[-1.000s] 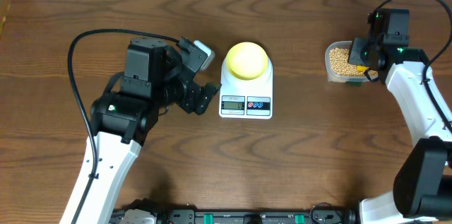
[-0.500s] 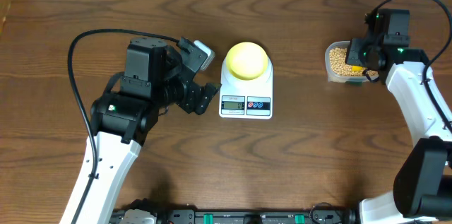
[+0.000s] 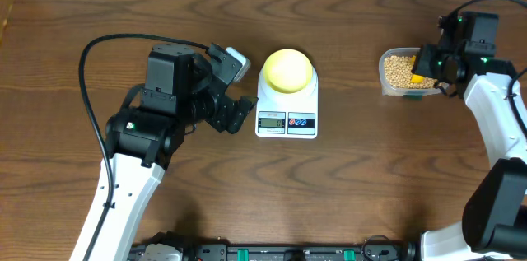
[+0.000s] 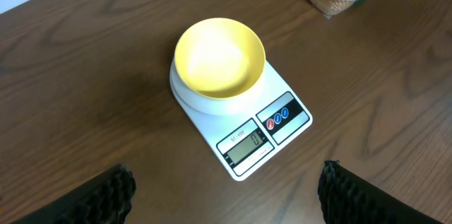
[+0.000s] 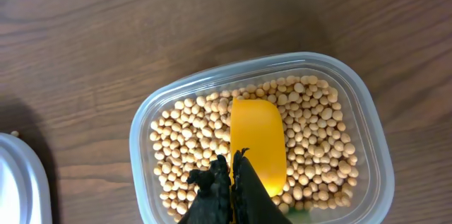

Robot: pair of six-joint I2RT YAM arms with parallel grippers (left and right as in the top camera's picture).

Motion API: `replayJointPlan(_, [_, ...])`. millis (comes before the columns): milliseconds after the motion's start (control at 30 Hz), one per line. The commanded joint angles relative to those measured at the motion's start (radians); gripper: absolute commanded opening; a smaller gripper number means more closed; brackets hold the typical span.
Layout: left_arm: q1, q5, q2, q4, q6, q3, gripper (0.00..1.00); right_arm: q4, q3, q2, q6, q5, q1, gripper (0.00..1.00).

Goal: Scoop item into bowl and weigh 50g on scale
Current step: 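Drag the scoop through the soybeans with the right gripper to fill it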

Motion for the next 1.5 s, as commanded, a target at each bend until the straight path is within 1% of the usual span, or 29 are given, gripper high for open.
replayJointPlan(0, [0.004, 0.02, 0.001, -0.003, 0.006, -0.016, 0.85, 0.011, -0.026, 0.005, -0.019, -0.054, -0.015, 0.01])
replayJointPlan(367, [0.004, 0.02, 0.001, -0.003, 0.006, -0.016, 0.85, 0.038, -0.058, 0.005, -0.019, -0.229, -0.072, 0.01])
replayJointPlan(833, [0.004, 0.02, 0.001, -0.003, 0.006, -0.016, 0.86, 0.039, -0.058, 0.005, -0.019, -0.256, -0.096, 0.01])
replayJointPlan(1167, [0.004, 0.02, 0.001, -0.003, 0.006, -0.016, 0.86, 0.039, -0.058, 0.005, -0.02, -0.344, -0.154, 0.01])
replayJointPlan(1333, [0.004, 0.02, 0.001, -0.003, 0.006, -0.016, 0.85, 0.039, -0.058, 0.005, -0.053, -0.433, -0.183, 0.01])
replayJointPlan(1467, [0.004, 0.02, 0.001, -0.003, 0.006, -0.016, 0.85, 0.039, -0.058, 0.005, -0.053, -0.46, -0.21, 0.01])
